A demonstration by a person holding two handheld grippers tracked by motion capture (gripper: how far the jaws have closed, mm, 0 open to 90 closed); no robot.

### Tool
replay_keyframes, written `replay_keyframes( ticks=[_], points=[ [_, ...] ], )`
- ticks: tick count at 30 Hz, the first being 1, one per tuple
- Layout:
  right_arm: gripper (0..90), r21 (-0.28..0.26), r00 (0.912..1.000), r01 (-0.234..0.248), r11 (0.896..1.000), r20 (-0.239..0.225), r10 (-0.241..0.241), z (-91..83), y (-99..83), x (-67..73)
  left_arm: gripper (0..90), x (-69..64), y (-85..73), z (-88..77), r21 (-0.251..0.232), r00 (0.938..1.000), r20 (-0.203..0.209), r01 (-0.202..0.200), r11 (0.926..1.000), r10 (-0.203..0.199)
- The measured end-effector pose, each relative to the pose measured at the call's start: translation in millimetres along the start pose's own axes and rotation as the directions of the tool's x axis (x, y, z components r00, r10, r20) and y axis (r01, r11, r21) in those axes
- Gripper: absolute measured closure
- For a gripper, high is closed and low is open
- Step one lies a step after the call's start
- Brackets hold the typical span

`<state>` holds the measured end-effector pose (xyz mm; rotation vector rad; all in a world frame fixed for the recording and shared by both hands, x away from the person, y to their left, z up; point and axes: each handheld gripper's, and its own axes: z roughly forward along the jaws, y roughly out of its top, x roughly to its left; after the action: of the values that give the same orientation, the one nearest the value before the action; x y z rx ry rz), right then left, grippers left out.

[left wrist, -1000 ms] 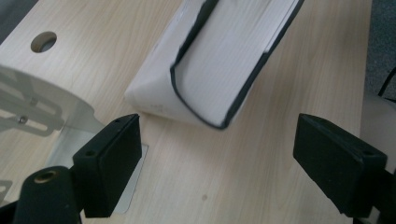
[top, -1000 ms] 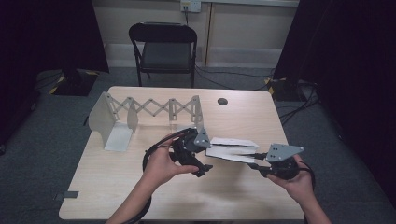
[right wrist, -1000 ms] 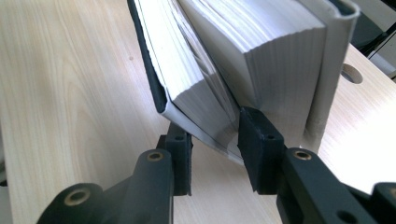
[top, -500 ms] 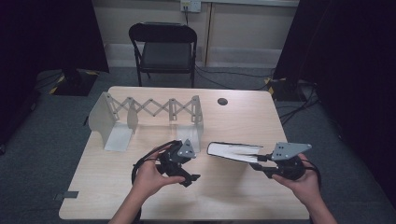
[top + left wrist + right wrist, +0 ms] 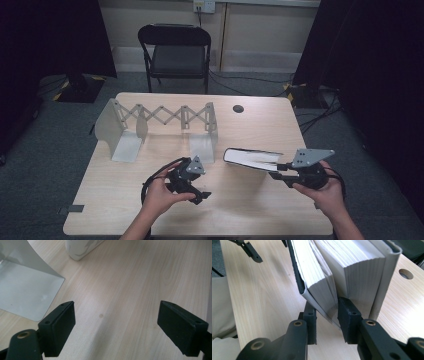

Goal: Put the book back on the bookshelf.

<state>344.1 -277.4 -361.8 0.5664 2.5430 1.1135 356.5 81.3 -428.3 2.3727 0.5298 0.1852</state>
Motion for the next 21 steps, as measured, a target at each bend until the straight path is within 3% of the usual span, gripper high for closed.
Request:
replay_keyframes(
  ticks=[6, 11, 21],
  points=[
    [69.9, 0.01, 0.9999, 0.002, 1.0, -0.015, -0.002, 0.0, 1.3, 1.6, 14.6, 1.6, -10.9, 9.4, 0.043, 0.9999, 0.014, -0.001, 0.9991, 0.001],
    [69.9, 0.006, 0.9996, -0.004, 1.0, -0.029, 0.005, -1.6, 1.7, 1.1, 14.7, 4.1, -19.9, 5.3, 0.062, 0.9999, 0.011, 0.0, 0.9981, -0.001],
    [70.3, -0.007, 0.9979, -0.022, 1.0, -0.061, 0.021, -9.2, -2.9, 2.3, 14.9, 5.9, -35.3, -0.6, 0.055, 0.9992, 0.01, 0.039, 0.9977, -0.039]
  ],
)
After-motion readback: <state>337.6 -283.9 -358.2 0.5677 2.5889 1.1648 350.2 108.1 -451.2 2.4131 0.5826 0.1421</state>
